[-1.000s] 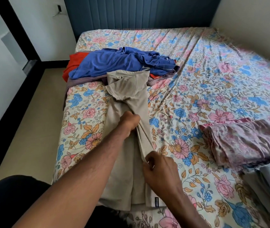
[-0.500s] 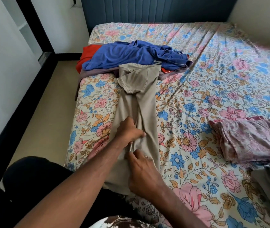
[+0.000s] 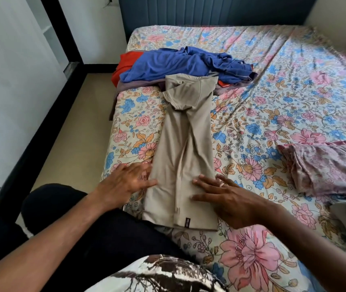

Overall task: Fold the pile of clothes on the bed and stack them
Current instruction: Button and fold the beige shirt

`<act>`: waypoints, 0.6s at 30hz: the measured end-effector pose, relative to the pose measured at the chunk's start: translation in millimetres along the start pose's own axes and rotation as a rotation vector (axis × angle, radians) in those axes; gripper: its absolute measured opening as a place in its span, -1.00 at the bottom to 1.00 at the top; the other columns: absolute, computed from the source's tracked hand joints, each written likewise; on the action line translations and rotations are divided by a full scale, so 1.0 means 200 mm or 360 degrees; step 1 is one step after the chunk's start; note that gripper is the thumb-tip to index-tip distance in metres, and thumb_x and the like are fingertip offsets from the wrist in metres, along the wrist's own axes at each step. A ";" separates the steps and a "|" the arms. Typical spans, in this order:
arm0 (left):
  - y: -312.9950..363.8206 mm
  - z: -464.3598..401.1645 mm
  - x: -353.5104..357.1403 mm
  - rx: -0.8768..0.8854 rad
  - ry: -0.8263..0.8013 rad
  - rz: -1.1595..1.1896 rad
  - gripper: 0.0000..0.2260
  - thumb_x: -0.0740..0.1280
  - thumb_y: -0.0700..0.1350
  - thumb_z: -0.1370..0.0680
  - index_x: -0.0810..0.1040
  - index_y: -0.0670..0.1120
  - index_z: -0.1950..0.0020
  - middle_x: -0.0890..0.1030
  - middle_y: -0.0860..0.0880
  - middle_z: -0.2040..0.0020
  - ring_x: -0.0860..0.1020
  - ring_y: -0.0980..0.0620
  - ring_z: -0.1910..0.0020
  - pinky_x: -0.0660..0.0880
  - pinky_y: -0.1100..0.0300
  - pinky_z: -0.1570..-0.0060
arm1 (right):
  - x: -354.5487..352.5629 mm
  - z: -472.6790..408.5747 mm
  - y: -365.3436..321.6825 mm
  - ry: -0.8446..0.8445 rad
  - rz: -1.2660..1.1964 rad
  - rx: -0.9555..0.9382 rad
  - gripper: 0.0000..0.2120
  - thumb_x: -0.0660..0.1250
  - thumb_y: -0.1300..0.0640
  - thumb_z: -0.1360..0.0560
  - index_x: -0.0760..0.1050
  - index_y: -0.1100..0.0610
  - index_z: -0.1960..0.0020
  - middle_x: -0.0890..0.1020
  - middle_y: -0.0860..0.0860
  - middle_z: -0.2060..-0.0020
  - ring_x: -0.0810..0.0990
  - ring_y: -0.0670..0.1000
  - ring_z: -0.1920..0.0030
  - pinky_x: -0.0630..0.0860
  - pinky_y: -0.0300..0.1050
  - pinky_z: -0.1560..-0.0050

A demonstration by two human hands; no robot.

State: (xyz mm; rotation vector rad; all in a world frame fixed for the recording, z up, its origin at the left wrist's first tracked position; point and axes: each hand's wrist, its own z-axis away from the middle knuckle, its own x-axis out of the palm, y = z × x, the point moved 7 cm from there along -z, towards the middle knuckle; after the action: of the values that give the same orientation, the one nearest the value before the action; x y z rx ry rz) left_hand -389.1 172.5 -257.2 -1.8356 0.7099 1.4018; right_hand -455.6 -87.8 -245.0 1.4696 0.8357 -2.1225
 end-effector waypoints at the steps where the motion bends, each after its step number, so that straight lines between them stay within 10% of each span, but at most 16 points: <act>1: 0.03 -0.01 0.00 0.0101 -0.0043 -0.0072 -0.20 0.34 -0.36 -0.32 0.37 0.18 -0.50 0.38 -0.14 -0.48 0.44 -0.14 -0.35 0.55 -0.20 -0.15 | 0.00 0.00 0.00 -0.0070 0.0044 -0.0042 -0.14 0.25 0.13 -0.46 -0.03 -0.29 -0.62 -0.20 -0.18 -0.64 -0.33 -0.13 -0.61 -0.27 0.27 -0.57; 10: 0.13 -0.02 0.07 0.0420 -0.0324 0.0110 -0.42 0.09 -0.03 -0.60 0.07 0.29 -0.60 0.20 0.03 -0.62 0.25 0.01 -0.56 0.40 -0.11 -0.33 | 0.03 -0.06 -0.01 -0.0001 0.0148 -0.0341 -0.41 0.05 0.05 -0.65 0.04 -0.26 -0.63 -0.01 -0.12 -0.65 -0.13 -0.08 -0.64 -0.23 0.21 -0.60; 14: -0.02 -0.11 0.05 -0.0452 -0.0325 0.1585 -0.58 0.25 -0.17 -0.65 0.48 0.30 -0.39 0.56 0.03 -0.38 0.53 0.10 -0.33 0.43 -0.05 -0.39 | -0.09 -0.10 0.15 0.0448 -0.1132 0.0148 -0.63 0.14 0.16 -0.64 0.54 0.02 -0.38 0.67 0.10 -0.23 0.65 0.13 -0.24 0.56 0.16 -0.28; 18: -0.19 -0.25 0.04 -0.1412 -0.0185 0.2270 -0.87 0.35 -0.10 -0.62 0.65 -0.10 -0.09 0.70 -0.08 -0.01 0.67 -0.08 -0.05 0.61 0.17 0.08 | -0.11 -0.12 0.39 0.0845 -0.2346 0.0842 -0.82 0.24 0.19 -0.67 0.54 0.20 -0.21 0.70 0.22 -0.04 0.72 0.18 0.02 0.66 0.08 0.02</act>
State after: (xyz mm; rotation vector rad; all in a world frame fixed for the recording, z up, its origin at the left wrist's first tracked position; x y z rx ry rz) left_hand -327.8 155.5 -249.7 -1.7278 1.6820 3.0686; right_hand -381.3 -127.8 -248.8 2.0281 2.1812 -3.1206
